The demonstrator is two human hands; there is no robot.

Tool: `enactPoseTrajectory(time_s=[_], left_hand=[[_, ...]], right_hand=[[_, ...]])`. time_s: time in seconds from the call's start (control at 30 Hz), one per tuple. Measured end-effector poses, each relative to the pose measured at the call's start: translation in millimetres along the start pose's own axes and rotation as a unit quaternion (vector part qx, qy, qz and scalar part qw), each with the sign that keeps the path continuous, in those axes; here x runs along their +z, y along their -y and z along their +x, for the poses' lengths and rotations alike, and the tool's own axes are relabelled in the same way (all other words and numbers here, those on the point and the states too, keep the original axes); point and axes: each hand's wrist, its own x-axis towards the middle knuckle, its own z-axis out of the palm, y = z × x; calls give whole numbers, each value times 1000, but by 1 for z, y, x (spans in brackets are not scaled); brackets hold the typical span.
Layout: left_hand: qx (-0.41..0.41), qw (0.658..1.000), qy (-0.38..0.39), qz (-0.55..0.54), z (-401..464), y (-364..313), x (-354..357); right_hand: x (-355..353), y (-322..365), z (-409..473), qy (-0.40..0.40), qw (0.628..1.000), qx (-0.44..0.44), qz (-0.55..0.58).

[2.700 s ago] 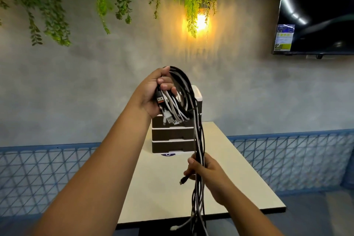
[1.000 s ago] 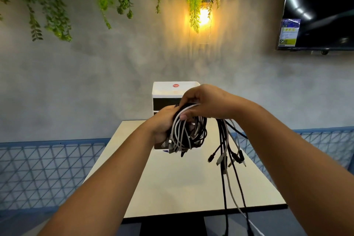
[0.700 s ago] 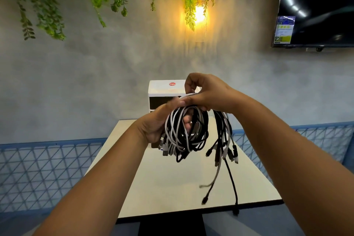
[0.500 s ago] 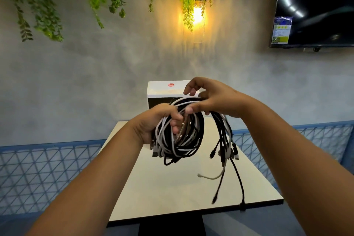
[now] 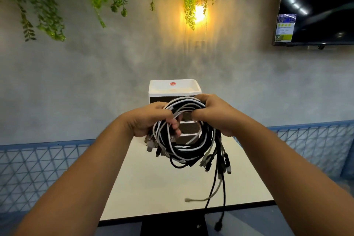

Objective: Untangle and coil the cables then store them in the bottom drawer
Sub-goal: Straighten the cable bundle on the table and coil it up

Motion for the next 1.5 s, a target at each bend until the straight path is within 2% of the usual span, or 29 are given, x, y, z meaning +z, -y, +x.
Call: enactPoseTrajectory(time_s=[0.07,0.13,0.23,0.3,0.4,0.47,0.53,0.63,0.73,0.8,0.87,0.93,1.0,1.1,1.17,1.23,1.4,1.5], left_hand=[[-20,989,-50,141,1,-6,-4],[-25,961,-98,256,6,-12,-4],[25,944,-179,275,11,-18,4],[57,936,-213,274,10,-23,8],[32,939,-190,284,6,-32,11],[-3,953,-156,258,4,-35,14],[2,964,-148,222,5,-33,19],[50,967,-204,148,9,-30,26],[74,952,-285,84,13,-25,28],[83,942,-324,43,16,-21,28],[78,941,-327,24,16,-16,32],[61,952,-299,13,14,-11,34],[39,970,-240,23,8,-10,27],[-5,985,-137,107,-4,-18,10],[-18,978,-115,174,-8,-23,2],[-6,976,-136,167,-6,-22,2],[61,962,-265,35,5,-8,19],[87,947,-309,-14,12,-11,20]], right_hand=[[4,0,3,-17,998,6,-56],[5,2,5,-36,996,4,-81],[2,5,11,-69,993,-1,-90],[-1,10,11,-64,993,-7,-102],[-7,22,10,-18,988,-20,-150],[-10,29,10,-3,982,-40,-184],[-12,30,12,-16,981,-50,-184],[-12,16,15,-47,995,-56,-65],[-8,-2,10,-58,993,-34,96],[-4,-12,6,-38,988,-10,151],[0,-17,6,-57,986,-1,154],[-1,-19,9,-92,989,-18,112],[-4,-17,11,-86,994,-32,63],[-5,-14,14,-53,998,-28,19],[-4,-14,17,-38,999,-17,-2],[-3,-12,20,-30,999,-21,-15],[-1,-7,21,-42,997,-65,11],[-11,-7,16,-15,992,-82,94]])
